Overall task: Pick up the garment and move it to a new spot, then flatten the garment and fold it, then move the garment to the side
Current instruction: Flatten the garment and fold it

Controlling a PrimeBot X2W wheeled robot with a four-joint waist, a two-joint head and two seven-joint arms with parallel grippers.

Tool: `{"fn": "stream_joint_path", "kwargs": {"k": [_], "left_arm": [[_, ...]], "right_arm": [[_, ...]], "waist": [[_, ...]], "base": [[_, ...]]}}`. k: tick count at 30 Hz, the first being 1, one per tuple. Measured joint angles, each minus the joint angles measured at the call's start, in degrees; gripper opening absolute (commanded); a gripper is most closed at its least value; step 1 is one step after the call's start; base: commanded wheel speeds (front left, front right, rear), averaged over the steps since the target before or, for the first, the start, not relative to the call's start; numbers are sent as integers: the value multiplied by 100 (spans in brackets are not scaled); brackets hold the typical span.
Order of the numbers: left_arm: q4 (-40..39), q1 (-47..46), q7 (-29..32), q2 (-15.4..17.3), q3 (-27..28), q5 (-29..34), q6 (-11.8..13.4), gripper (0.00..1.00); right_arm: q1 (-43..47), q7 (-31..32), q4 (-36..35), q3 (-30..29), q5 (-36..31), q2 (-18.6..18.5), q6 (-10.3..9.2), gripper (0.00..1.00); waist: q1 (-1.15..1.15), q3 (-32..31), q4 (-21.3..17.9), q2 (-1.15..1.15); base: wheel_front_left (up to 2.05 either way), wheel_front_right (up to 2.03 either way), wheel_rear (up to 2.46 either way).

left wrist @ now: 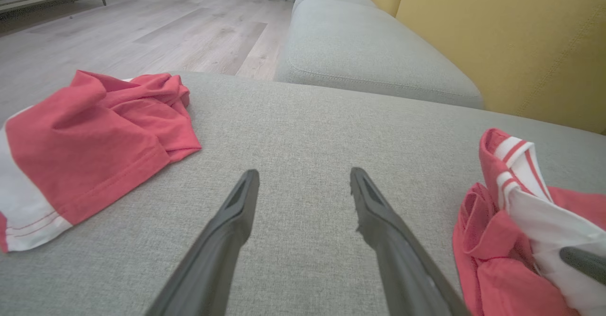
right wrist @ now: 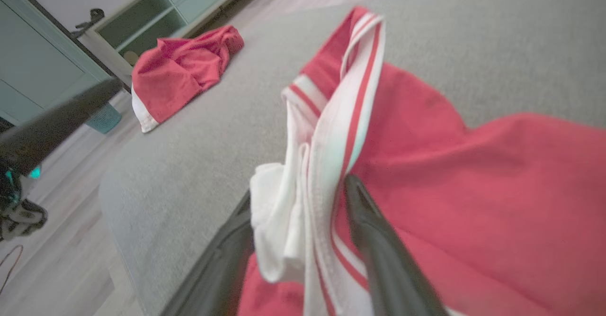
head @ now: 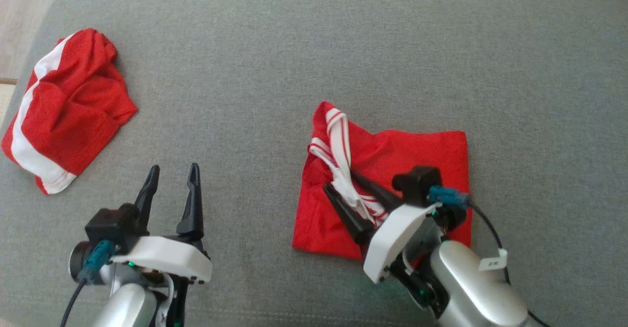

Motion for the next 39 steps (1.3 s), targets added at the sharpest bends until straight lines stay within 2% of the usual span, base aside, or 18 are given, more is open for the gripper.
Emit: {"fn": "stream_joint_path", "kwargs": {"k": [6, 9, 15, 16, 18, 23, 32, 39], "left_arm": [[2, 2, -7, -15, 75, 2, 8, 100], [-23, 5, -7, -14, 125, 52, 8, 100], [-74, 13, -8, -9, 180, 60, 34, 100], [-88, 18, -8, -4, 186, 62, 43, 100], [-113, 44, -8, 8, 194, 78, 53, 100], [-265, 245, -13, 75, 248, 93, 103, 100], [-527, 712, -2, 236, 323, 127, 211, 100], [-626, 942, 85, 353, 224, 149, 257, 100]], "right_arm": [[-346, -681, -331, 88, 135, -11, 0, 100], [-407, -938, -627, -153, -144, -5, 0, 100], [-240, -1029, -1017, -1290, -901, -5, 0, 100], [15, -1027, -1184, -1807, -1181, -5, 0, 100], [360, -991, -1362, -2288, -1470, -4, 0, 100], [1116, -778, -1880, -3042, -1883, 8, 0, 100], [1725, -512, -2483, -3390, -1886, 56, 0, 100], [2307, -360, -2687, -3385, -1920, 92, 0, 100]], "waist": [[0, -22, -128, 0], [0, -57, -220, 0], [0, -121, -382, 0], [0, -142, -432, 0], [0, -168, -471, 0], [0, -248, -554, 0], [0, -591, -611, 0], [0, -946, -608, 0]], "base": [[0, 0, 0], [0, 0, 0], [0, 0, 0], [0, 0, 0], [0, 0, 0], [0, 0, 0], [0, 0, 0], [0, 0, 0]]}}
